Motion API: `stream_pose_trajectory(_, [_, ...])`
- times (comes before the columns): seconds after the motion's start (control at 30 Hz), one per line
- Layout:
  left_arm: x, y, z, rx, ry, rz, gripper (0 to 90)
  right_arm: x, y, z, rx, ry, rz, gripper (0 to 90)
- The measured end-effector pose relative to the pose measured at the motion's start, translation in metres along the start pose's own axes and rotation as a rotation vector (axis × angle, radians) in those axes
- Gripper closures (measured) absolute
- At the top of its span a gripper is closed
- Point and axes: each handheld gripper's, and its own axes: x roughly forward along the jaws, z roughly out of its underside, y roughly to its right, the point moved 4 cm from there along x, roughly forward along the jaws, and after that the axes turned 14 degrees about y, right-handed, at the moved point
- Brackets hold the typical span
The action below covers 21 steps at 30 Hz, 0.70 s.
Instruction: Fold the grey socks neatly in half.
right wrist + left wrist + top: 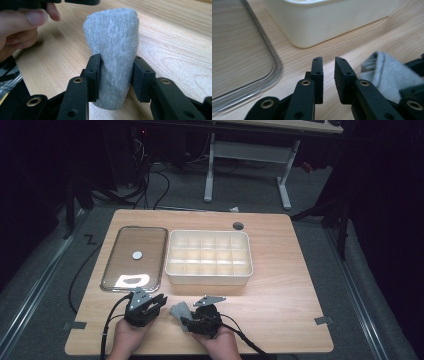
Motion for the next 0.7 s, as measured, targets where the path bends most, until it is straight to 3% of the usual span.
stream_pose_trajectory(0.23, [-0.008,-0.017,0.008,-0.026,-0.009,-0.034,76.6,0.0,-0.002,-0.001,-0.04,-0.013,-0.002,65.2])
stream_pose_trajectory(0.53, [-0.006,-0.014,0.011,0.016,-0.016,-0.039,69.0,0.0,-0.003,-0.002,-0.056,-0.015,-0.019,69.1])
stream_pose_trajectory(0.7, [-0.007,-0.016,0.012,0.01,-0.014,-0.062,64.5,0.0,-0.002,-0.003,-0.056,-0.029,-0.043,69.8])
